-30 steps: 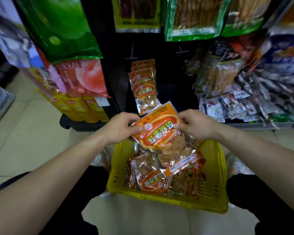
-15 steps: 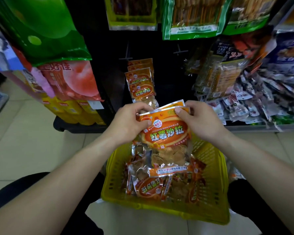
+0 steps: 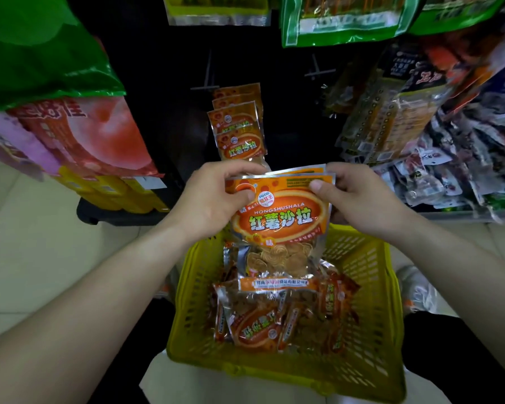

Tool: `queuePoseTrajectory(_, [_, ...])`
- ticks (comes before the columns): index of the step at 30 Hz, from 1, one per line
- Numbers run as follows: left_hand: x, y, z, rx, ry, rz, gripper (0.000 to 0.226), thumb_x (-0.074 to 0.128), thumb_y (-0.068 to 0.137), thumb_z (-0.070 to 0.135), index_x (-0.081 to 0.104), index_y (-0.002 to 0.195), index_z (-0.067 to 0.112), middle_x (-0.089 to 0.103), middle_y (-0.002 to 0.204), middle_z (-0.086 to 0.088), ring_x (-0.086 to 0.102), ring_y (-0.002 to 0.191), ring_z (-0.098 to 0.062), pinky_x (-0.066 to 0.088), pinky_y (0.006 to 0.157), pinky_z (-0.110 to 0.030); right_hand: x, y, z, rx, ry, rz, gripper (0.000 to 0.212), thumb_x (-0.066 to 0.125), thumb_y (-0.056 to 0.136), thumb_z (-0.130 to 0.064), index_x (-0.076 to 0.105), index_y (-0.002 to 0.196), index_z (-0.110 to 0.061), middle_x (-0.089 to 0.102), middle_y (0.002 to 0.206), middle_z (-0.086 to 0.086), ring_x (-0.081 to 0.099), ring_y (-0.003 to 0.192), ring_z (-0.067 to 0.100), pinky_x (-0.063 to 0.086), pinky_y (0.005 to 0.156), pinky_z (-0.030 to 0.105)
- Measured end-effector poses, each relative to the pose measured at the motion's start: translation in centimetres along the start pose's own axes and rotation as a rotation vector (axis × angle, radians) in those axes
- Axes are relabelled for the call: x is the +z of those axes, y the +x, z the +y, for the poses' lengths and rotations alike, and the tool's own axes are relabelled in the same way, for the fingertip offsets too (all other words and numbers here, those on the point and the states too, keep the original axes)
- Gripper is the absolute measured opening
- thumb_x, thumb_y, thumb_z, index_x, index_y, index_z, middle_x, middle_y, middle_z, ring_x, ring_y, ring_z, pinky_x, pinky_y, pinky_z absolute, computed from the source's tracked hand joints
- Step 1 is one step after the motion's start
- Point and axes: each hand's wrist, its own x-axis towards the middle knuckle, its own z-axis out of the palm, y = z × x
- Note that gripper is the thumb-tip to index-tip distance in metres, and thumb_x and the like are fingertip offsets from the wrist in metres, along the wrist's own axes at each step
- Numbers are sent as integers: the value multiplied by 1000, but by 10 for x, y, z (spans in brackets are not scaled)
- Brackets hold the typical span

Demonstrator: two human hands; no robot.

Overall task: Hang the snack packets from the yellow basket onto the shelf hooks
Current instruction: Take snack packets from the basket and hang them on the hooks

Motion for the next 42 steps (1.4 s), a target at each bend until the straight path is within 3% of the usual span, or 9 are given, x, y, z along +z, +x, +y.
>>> queuePoseTrajectory(7, [-6,-4,-2,10,2,22,34,73,90,17,70,112,43,67,114,19,63,101,5,56,69,-12,1,-1,0,-9,41,-14,12,55,99,-29,67,100,-25,76,88,-4,74,81,12,57,58,25])
queuePoseTrajectory(15, [-4,-7,-3,-3,16,1,35,72,91,16,69,113,44,66,121,13,63,109,-6,60,81,-27,8,-2,-3,53,-56,123,35,58,96,-39,66,86,-6,72,69,10,71,62,27,58,51,38])
queuePoseTrajectory(20, [-3,-5,1,11,5,-3,41,72,90,14,67,102,53,67,119,14,64,107,-4,59,78,-20,6,0,-1,85,-74,145,39,58,97,-40,64,84,-3,71,70,15,71,63,31,59,59,55])
queuePoseTrajectory(24, [0,-4,1,9,-1,7,40,73,90,13,68,105,50,66,120,13,64,108,-6,60,77,-20,6,1,1,99,-100,151,39,58,97,-41,63,83,-5,72,70,10,71,63,27,59,57,54])
queuePoseTrajectory(31, [5,-5,-1,-17,22,36,35,74,89,16,69,114,40,65,122,9,64,110,-11,61,80,-29,6,0,-2,83,-171,126,43,55,98,-41,63,90,1,70,75,19,69,67,36,56,61,58])
queuePoseTrajectory(35, [7,-6,0,3,52,56,34,74,89,14,69,111,39,66,118,9,64,107,-8,60,75,-20,5,-2,-6,93,-166,106,29,55,98,-38,67,91,-13,72,73,6,71,63,24,59,60,51])
queuePoseTrajectory(38, [9,-8,1,6,62,52,34,73,89,14,68,114,37,67,114,9,65,105,-8,60,74,-21,5,-2,-9,37,-231,119,9,57,97,-37,60,96,-29,70,85,-7,67,67,7,56,59,36])
queuePoseTrajectory(40, [9,-8,2,15,67,48,36,74,89,13,66,111,40,68,110,10,66,102,-7,59,70,-16,5,-3,-12,-44,-379,96,17,59,94,-36,54,110,-38,63,94,-15,60,72,-2,45,61,23])
queuePoseTrajectory(42, [10,-8,2,27,74,42,40,74,88,11,64,108,44,69,106,11,67,98,-6,59,69,-16,8,-4,-17,-134,-560,39,29,60,90,-38,52,118,-39,56,102,-15,57,84,3,45,67,28])
